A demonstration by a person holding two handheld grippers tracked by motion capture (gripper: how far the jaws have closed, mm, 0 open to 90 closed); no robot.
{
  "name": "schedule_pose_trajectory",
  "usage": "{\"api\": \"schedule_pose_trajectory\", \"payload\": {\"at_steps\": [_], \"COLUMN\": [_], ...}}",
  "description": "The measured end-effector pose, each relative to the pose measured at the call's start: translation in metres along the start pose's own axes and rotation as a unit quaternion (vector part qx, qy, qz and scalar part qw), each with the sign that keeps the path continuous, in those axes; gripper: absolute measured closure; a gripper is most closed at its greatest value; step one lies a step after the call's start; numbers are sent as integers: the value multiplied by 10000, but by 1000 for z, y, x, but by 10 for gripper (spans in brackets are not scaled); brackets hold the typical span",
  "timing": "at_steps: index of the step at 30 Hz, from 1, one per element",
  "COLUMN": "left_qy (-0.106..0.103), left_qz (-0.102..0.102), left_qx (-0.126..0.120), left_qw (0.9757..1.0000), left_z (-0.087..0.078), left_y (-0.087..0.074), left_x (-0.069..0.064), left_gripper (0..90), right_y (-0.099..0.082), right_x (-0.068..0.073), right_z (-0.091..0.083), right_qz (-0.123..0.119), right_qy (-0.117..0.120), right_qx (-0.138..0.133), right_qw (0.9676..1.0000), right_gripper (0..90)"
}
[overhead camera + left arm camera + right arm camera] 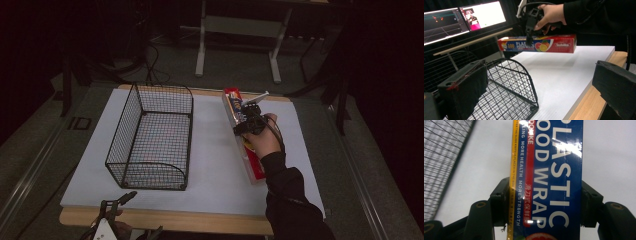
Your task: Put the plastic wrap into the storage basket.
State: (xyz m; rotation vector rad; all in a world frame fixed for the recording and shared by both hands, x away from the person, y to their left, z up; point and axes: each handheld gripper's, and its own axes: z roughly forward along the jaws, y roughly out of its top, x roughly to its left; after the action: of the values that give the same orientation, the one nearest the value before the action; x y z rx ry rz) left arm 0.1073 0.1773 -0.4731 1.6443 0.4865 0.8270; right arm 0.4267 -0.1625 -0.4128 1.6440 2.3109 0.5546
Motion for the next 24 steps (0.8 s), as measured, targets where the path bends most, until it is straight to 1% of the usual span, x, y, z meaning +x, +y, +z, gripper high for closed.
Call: {"api": "schedule_pose_trajectory", "payload": {"at_steps": [2, 4, 5, 8, 11, 13, 19, 24], "left_qy": [1, -2, -9, -3, 15, 18, 11, -14], "left_qz": [5, 4, 0, 10, -2, -8, 6, 2], "left_qx": [5, 13, 15, 17, -5, 4, 28, 33], "left_qw": [10000, 10000, 10000, 10000, 10000, 10000, 10000, 10000], "left_z": [0, 0, 0, 0, 0, 0, 0, 0], "left_y": [0, 0, 0, 0, 0, 0, 0, 0], "left_x": [0, 0, 0, 0, 0, 0, 0, -1], "left_gripper": [7, 7, 7, 7, 7, 7, 7, 7], "right_y": [1, 3, 6, 9, 13, 17, 27, 35], "right_x": [1, 4, 7, 11, 19, 25, 41, 56], "right_z": [-3, -9, -15, -20, -31, -36, -49, -56], "right_qz": [3, -34, -57, -83, -94, -148, -237, -359], "right_qy": [16, 56, 88, 107, 202, 184, 309, 383], "right_qx": [-19, -115, -187, -272, -477, -538, -715, -831], "right_qw": [10000, 9999, 9998, 9995, 9986, 9983, 9967, 9952], "right_gripper": [391, 391, 391, 392, 392, 393, 393, 393]}}
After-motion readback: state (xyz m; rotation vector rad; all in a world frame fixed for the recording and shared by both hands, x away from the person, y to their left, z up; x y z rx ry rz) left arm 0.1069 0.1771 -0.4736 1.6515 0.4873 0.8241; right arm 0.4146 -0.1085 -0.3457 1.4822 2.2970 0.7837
